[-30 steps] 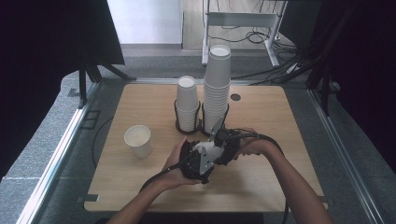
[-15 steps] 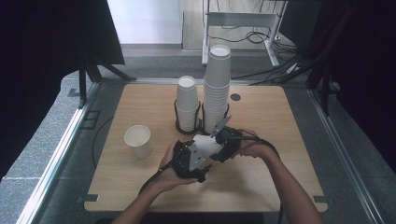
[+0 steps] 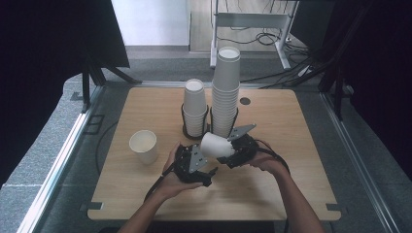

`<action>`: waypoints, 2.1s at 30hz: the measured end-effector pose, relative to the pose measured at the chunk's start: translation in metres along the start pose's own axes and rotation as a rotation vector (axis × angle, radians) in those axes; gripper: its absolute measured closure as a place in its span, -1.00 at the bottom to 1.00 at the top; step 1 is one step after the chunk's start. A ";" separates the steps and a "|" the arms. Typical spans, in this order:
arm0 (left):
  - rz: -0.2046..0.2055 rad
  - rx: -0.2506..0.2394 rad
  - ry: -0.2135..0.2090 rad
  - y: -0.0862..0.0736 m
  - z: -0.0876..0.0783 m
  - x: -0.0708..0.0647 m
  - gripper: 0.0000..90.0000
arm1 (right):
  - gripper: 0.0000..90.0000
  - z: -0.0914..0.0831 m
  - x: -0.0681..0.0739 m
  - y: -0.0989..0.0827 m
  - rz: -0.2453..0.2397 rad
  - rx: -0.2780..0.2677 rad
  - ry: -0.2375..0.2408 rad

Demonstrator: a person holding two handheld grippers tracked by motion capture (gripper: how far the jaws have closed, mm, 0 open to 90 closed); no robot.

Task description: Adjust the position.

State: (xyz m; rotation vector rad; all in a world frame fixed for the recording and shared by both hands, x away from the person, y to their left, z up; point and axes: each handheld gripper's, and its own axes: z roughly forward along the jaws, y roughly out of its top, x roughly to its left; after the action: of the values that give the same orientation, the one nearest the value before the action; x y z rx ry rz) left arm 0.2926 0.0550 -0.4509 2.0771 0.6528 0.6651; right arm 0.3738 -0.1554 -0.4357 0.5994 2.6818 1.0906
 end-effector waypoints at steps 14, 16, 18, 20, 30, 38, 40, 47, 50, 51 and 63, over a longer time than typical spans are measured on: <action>-0.128 -0.037 -0.036 -0.009 -0.006 0.007 -0.90 | -0.55 -0.002 0.010 -0.029 0.151 -0.179 -0.092; -0.141 -0.036 -0.041 -0.010 -0.005 0.008 -0.90 | -0.55 -0.001 0.012 -0.031 0.161 -0.197 -0.105; -0.156 -0.037 -0.046 -0.010 -0.004 0.008 -0.89 | -0.55 0.000 0.015 -0.034 0.180 -0.220 -0.111; -0.164 -0.032 -0.046 -0.012 -0.004 0.008 -0.89 | -0.55 0.002 0.018 -0.037 0.180 -0.236 -0.131; -0.185 -0.019 -0.043 -0.018 -0.003 0.008 -0.88 | -0.56 0.002 0.031 -0.051 0.218 -0.321 -0.170; -0.219 -0.018 -0.053 -0.022 -0.003 0.009 -0.87 | -0.56 0.003 0.035 -0.056 0.243 -0.371 -0.185; -0.229 -0.018 -0.056 -0.023 -0.003 0.010 -0.87 | -0.56 0.002 0.037 -0.057 0.250 -0.390 -0.186; -0.248 -0.011 -0.064 -0.026 -0.002 0.010 -0.87 | -0.56 0.002 0.041 -0.062 0.265 -0.447 -0.192; -0.255 -0.005 -0.065 -0.027 0.000 0.010 -0.86 | -0.56 0.002 0.041 -0.063 0.266 -0.475 -0.181; -0.260 -0.003 -0.067 -0.028 0.000 0.010 -0.86 | -0.56 0.002 0.041 -0.063 0.266 -0.483 -0.180; -0.362 -0.032 -0.114 -0.030 -0.005 0.021 -0.85 | -0.56 -0.003 0.046 -0.065 0.268 -0.611 -0.164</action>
State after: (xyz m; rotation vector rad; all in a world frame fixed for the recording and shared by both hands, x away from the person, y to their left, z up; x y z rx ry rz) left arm 0.2978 0.0870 -0.4690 1.8845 0.9164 0.3455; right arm 0.3124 -0.1795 -0.4795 0.8812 2.0058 1.7374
